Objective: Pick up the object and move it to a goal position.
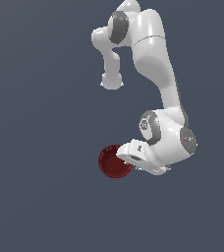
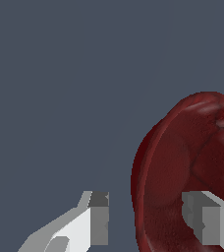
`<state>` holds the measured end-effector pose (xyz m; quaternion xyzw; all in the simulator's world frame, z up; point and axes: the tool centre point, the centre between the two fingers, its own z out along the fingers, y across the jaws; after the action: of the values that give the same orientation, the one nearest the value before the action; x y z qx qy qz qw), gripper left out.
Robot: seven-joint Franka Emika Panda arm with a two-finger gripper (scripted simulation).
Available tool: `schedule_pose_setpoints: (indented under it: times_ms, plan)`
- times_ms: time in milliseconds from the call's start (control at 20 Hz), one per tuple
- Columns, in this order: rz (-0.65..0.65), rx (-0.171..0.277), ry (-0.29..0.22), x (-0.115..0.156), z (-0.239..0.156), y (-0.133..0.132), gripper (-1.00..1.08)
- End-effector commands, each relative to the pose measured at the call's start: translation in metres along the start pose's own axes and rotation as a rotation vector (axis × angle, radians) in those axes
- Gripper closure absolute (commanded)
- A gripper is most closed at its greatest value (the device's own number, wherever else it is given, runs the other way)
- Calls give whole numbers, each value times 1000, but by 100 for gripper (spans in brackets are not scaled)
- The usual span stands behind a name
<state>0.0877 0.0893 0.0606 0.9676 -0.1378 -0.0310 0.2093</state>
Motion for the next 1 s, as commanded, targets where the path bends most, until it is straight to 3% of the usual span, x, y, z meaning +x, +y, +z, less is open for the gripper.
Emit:
schedule_pose_setpoints:
  times_ms: [0, 750, 800, 950]
  plan:
    - [7, -8, 3, 1, 0, -1, -20]
    - [8, -10, 4, 0, 30, -1, -20]
    - [8, -10, 4, 0, 30, -1, 108]
    - [8, -10, 4, 0, 30, -1, 108]
